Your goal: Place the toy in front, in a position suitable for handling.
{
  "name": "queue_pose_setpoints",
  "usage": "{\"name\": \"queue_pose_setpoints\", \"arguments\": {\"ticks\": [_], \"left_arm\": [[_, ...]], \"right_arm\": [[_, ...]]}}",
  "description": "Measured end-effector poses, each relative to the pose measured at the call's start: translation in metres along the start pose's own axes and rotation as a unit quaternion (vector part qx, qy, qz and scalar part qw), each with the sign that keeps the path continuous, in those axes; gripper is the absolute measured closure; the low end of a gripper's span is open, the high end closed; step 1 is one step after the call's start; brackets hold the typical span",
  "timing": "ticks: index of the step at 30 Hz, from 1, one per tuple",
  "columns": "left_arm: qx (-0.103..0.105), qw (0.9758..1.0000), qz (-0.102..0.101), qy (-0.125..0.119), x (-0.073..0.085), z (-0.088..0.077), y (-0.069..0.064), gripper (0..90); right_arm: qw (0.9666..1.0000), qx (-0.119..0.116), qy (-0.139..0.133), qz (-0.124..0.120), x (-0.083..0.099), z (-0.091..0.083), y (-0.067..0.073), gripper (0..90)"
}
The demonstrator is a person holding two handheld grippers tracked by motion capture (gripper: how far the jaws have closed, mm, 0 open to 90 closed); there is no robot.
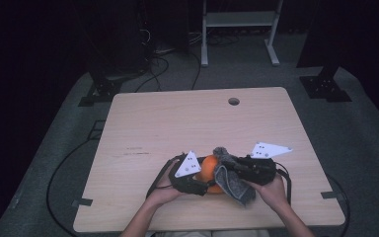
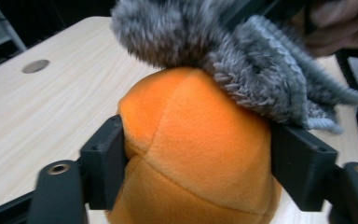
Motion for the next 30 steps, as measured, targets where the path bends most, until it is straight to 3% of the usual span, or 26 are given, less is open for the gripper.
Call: {"name": "queue_pose_setpoints", "arguments": {"ticks": [3, 5, 8, 12, 15, 17, 19, 20, 23, 25, 28, 30], "left_arm": [[0.022, 0.9994, -0.015, -0.020, 0.001, -0.002, 0.006, 16.4], [0.022, 0.9992, -0.032, -0.014, 0.004, 0.001, 0.012, 9.9], [0.039, 0.9977, -0.053, -0.015, 0.010, 0.009, 0.014, 5.1], [0.052, 0.9984, -0.021, -0.009, 0.009, 0.013, 0.005, 8.9], [0.084, 0.9963, -0.010, -0.013, 0.009, 0.010, 0.002, 13.4], [0.090, 0.9956, -0.005, -0.024, 0.011, 0.010, 0.002, 14.5], [0.071, 0.9971, -0.006, -0.024, 0.013, 0.013, 0.006, 13.9], [0.060, 0.9980, -0.013, -0.013, 0.015, 0.016, 0.009, 11.5], [0.071, 0.9970, -0.028, -0.006, 0.020, 0.025, 0.008, 6.5], [0.069, 0.9975, -0.011, -0.011, 0.020, 0.024, 0.006, 14.6], [0.043, 0.9989, 0.000, -0.017, 0.013, 0.017, 0.004, 27.2], [0.012, 0.9997, 0.020, -0.013, 0.007, 0.012, 0.003, 30.7]], "right_arm": [[1.0000, 0.007, 0.005, -0.003, 0.005, -0.005, -0.002, 77.1], [0.9999, 0.010, 0.006, -0.001, 0.009, -0.010, -0.004, 77.1], [0.9998, 0.016, 0.006, 0.007, 0.015, -0.016, -0.008, 77.0], [0.9996, 0.022, 0.009, 0.012, 0.020, -0.020, -0.014, 77.0], [0.9993, 0.030, 0.010, 0.019, 0.024, -0.024, -0.019, 76.8], [0.9991, 0.029, 0.009, 0.029, 0.028, -0.027, -0.022, 76.8], [0.9989, 0.031, 0.010, 0.033, 0.031, -0.030, -0.024, 76.8], [0.9989, 0.031, 0.009, 0.034, 0.032, -0.030, -0.025, 76.8], [0.9990, 0.027, 0.008, 0.035, 0.032, -0.030, -0.025, 76.8], [0.9991, 0.028, 0.009, 0.032, 0.032, -0.030, -0.024, 76.7], [0.9990, 0.032, 0.005, 0.030, 0.028, -0.031, -0.024, 76.9], [0.9990, 0.037, 0.000, 0.025, 0.023, -0.032, -0.025, 76.9]]}}
Point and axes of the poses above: each handheld gripper's, and its own axes: z roughly forward along the jaws, x roughly out of its underside, y roughly to its left, the point moved 3 cm from there along z, roughly forward along the jaws
